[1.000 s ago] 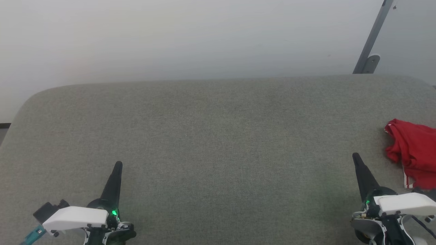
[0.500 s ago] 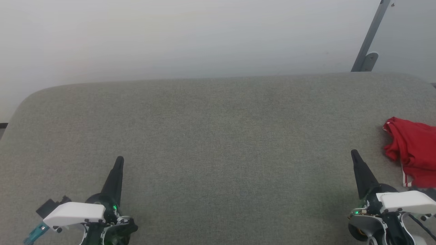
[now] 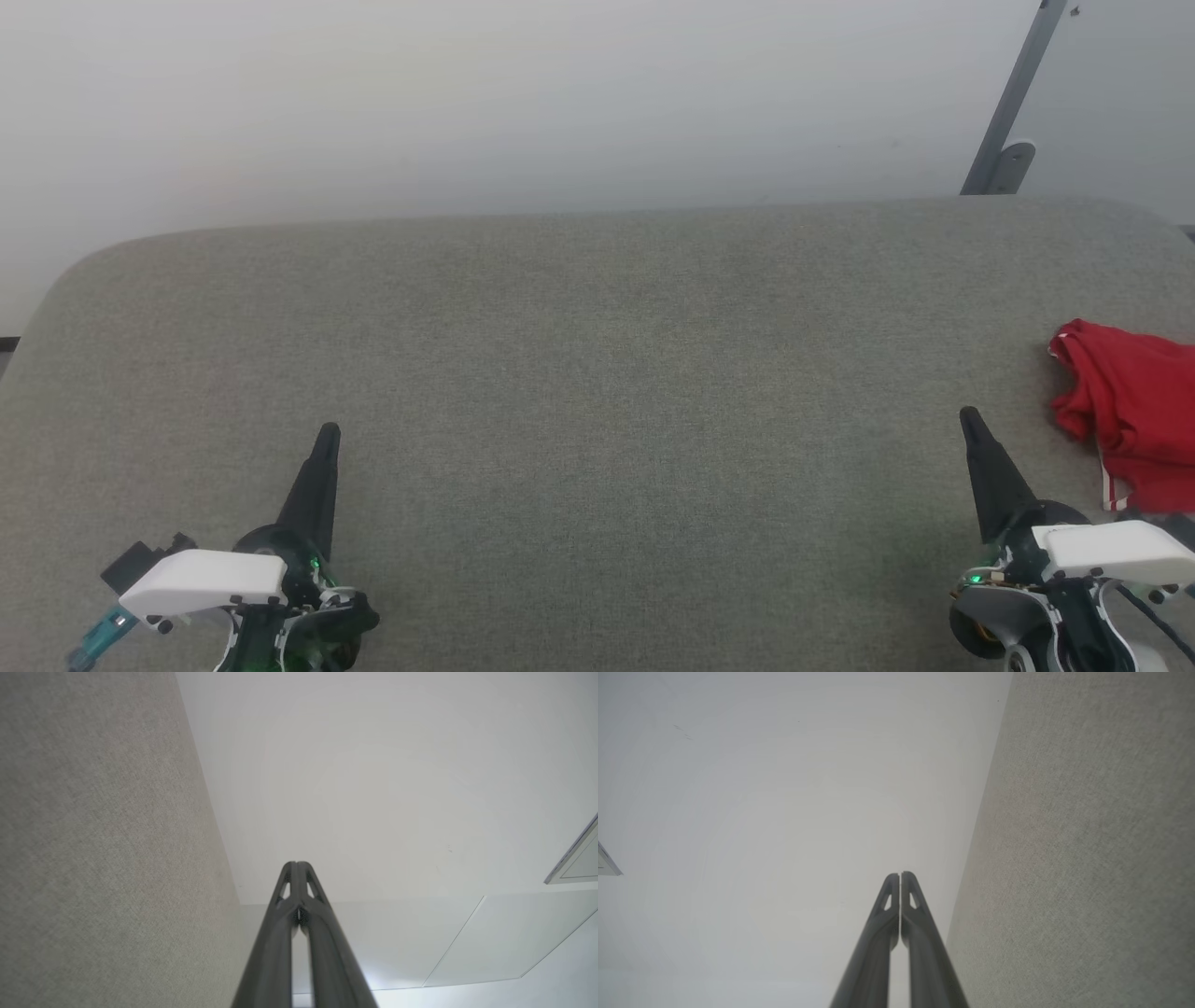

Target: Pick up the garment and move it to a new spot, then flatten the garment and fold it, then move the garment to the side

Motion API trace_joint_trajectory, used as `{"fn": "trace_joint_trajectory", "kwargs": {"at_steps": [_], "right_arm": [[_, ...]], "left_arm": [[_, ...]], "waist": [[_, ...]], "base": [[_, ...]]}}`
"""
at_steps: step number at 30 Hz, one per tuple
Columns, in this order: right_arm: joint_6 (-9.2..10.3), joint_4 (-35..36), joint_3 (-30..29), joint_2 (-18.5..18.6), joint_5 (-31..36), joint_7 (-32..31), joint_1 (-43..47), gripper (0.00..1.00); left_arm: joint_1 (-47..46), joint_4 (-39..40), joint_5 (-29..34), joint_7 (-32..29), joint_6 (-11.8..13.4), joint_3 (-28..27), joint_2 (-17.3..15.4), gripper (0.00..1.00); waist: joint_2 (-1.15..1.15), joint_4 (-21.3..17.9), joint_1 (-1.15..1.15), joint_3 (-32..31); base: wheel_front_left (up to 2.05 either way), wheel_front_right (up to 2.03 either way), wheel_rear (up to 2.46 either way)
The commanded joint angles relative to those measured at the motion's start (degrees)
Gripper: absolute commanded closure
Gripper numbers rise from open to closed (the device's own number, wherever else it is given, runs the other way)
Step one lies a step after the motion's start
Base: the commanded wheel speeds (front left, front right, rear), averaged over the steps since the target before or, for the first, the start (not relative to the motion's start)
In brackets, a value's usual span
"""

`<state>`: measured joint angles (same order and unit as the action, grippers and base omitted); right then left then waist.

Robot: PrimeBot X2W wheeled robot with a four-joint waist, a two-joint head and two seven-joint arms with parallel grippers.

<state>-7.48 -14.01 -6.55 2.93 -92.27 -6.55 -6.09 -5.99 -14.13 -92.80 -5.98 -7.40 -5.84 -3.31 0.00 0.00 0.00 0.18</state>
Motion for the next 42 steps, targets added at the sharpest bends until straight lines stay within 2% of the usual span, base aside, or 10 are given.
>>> {"fn": "trace_joint_trajectory", "kwargs": {"at_steps": [1,42], "right_arm": [[-0.02,-0.1,0.0,-0.2,-0.2,-0.1,-0.4,1.0],[-0.02,-0.1,0.0,-0.2,-0.3,-0.1,-0.4,1.0]], "left_arm": [[-0.6,0.0,-0.2,-0.3,-0.2,-0.2,0.0,1.0],[-0.6,0.0,0.2,-0.5,-0.2,-0.5,0.2,1.0]], "waist": [[0.0,0.0,0.0,0.0],[0.0,0.0,0.0,0.0]], "base": [[0.0,0.0,0.0],[0.0,0.0,0.0]]}}
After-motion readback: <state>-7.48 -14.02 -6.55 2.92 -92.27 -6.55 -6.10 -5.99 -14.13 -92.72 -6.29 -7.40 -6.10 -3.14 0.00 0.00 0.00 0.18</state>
